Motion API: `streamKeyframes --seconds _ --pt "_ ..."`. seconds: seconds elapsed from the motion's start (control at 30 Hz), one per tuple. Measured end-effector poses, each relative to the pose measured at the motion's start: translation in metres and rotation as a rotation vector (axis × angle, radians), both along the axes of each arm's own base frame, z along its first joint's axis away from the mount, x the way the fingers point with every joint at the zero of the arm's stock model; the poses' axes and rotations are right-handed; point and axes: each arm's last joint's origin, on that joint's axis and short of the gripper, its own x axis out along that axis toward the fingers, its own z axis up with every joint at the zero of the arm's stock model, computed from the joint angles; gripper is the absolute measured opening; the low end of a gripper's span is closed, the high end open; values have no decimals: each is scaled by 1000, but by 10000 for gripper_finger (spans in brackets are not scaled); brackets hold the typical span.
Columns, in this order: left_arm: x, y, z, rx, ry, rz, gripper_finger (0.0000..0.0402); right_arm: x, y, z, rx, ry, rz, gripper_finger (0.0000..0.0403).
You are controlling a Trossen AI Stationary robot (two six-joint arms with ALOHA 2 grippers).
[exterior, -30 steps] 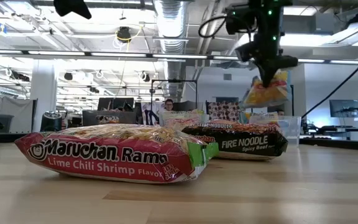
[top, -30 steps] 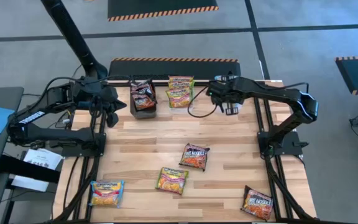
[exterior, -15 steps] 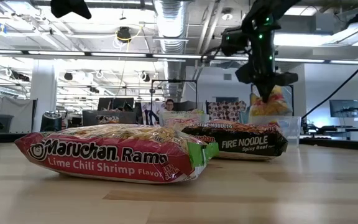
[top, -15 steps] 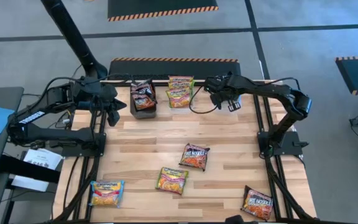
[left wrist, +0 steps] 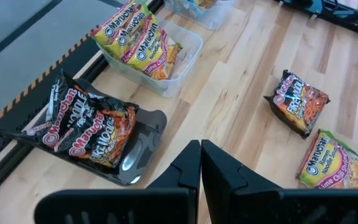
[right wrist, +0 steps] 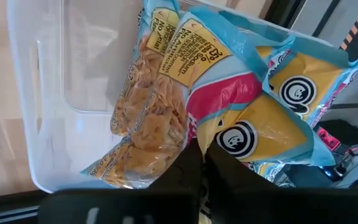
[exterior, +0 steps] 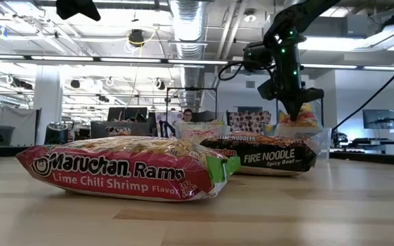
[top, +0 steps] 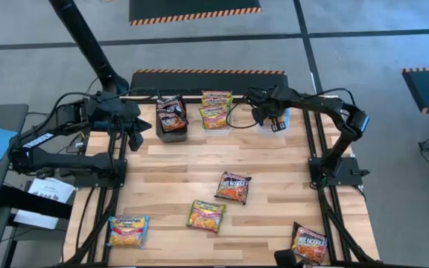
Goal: Sort Maruchan noodles
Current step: Put the blue noodle pack into the right transparent bin
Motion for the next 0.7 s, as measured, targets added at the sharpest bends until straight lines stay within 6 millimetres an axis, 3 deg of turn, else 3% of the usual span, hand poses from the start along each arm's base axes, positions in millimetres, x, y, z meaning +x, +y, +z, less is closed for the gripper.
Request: streamKeyframes --seconds 0.4,0.7 --pt "0 0 0 48 24 -40 0 6 5 0 -21 -39 -17 72" --pt "0 0 0 62 31 -51 0 9 10 2 -95 -16 -23 82"
